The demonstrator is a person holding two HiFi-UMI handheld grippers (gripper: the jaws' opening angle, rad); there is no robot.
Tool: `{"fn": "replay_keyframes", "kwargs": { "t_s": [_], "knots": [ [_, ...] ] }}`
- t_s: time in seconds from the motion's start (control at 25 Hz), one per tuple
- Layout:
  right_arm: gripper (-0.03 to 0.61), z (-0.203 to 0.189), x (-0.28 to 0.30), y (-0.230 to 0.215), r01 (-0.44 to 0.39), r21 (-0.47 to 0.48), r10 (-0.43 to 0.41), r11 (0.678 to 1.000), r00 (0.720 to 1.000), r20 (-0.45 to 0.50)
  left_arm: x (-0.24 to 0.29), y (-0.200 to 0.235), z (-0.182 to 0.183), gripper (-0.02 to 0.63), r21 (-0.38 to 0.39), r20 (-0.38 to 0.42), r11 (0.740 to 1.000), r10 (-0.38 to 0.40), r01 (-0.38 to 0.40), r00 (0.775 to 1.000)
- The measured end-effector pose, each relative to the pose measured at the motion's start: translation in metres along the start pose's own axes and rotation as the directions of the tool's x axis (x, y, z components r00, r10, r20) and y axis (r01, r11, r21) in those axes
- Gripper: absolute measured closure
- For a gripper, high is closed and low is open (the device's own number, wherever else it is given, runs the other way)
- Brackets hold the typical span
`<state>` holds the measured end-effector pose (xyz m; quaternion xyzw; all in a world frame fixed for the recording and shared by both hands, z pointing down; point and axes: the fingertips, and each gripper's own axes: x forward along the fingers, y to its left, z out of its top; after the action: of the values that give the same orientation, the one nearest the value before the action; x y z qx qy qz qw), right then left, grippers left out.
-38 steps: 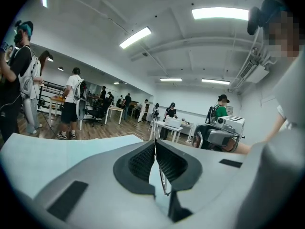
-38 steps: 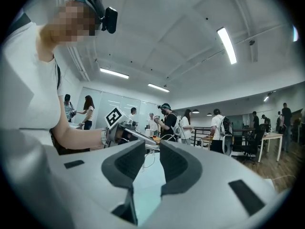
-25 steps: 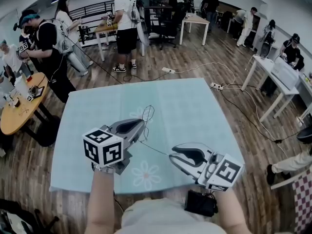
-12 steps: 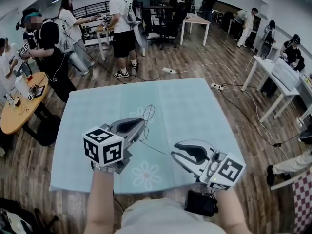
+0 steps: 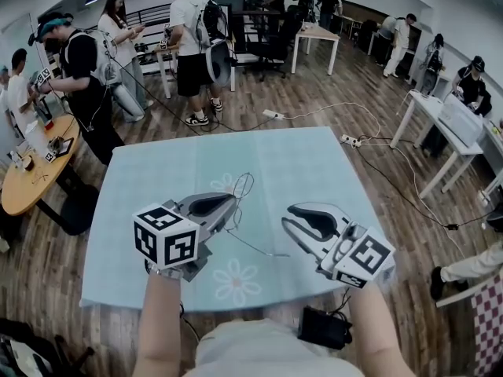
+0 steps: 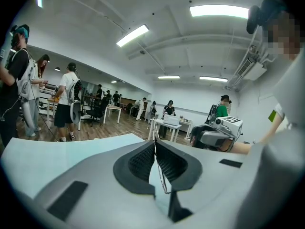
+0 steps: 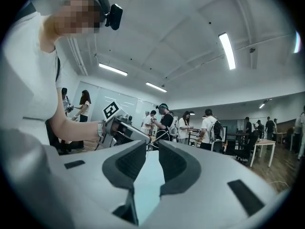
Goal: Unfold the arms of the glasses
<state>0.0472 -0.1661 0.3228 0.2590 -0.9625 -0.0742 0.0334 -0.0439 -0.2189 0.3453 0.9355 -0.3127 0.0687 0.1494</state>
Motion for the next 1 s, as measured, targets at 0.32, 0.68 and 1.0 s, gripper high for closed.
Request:
{"fn": "replay_keyframes", "kwargs": {
  "t_s": [0.32,0.68,1.0],
  "knots": [
    [0.491,-0.025,0.019,0.004,-0.042,-0.006,0.041,0.999,0.997,-0.063,-0.007,-0.011,0.003,0.595,-0.011,-0.002,0.999,-0.039,0.038,0.999],
    [0.489,-0.060,0.026,0.019,-0.121,0.020,0.123,0.992,0.986,-0.110,-0.012,-0.023,0.015,0.595,-0.046,0.034,0.995,-0.089,0.090,0.996],
    [0.469,-0.059,0.038,0.042,-0.147,0.013,0.148,0.989,0.988,-0.035,-0.012,-0.027,0.024,0.595,-0.082,0.058,0.989,-0.117,0.121,0.992]
  ]
}}
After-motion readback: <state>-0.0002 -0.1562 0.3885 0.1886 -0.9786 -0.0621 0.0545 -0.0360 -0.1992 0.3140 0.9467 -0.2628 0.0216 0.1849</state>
